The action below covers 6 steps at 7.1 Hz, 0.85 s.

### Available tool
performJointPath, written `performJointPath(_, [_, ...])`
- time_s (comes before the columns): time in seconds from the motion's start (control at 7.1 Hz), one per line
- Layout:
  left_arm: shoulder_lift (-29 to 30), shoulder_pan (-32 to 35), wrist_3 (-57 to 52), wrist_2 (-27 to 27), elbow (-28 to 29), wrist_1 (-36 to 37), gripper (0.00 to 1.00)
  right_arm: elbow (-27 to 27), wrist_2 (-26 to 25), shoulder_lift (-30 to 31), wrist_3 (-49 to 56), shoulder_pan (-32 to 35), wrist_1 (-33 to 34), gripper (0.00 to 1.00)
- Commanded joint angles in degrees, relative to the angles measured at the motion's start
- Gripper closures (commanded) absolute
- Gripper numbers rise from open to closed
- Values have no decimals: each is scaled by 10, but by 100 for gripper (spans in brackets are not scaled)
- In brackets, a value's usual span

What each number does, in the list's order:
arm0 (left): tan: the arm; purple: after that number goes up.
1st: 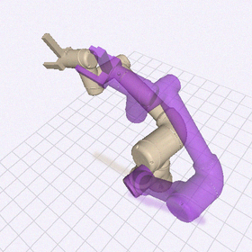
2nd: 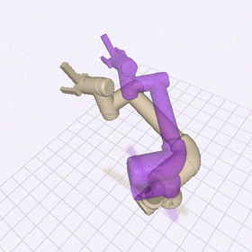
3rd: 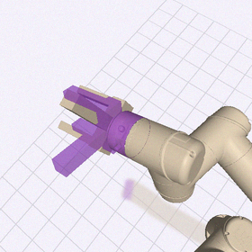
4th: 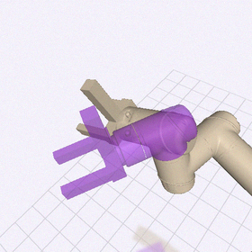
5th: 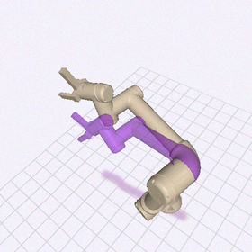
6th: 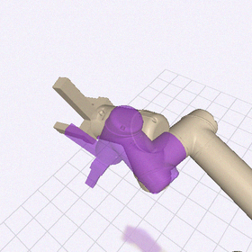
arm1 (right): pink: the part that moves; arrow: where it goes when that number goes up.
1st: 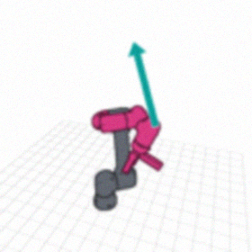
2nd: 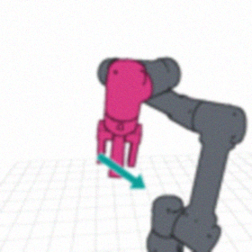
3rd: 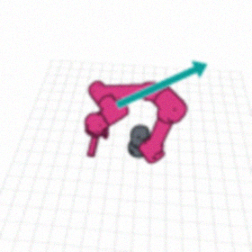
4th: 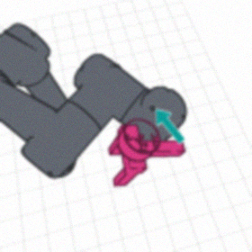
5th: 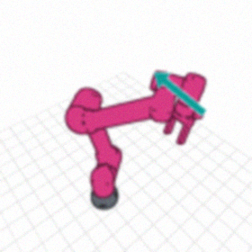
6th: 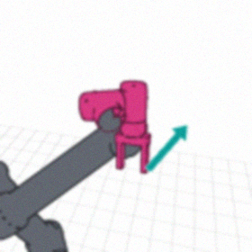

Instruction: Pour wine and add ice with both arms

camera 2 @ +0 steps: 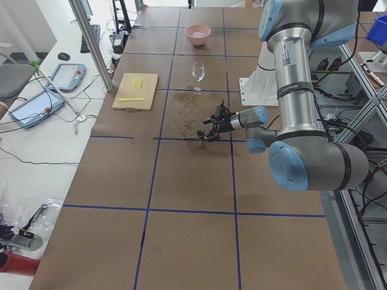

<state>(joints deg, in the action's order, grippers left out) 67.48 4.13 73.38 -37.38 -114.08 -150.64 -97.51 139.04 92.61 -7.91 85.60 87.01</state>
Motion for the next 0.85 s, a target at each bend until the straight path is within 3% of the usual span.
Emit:
performJointPath(0.0, [20,-26,4,30,29,0,0,0,0,-1,0,0,0,0])
performJointPath(0.7, [90,-30,4,107,132,0,0,1,0,-1,0,0,1,0])
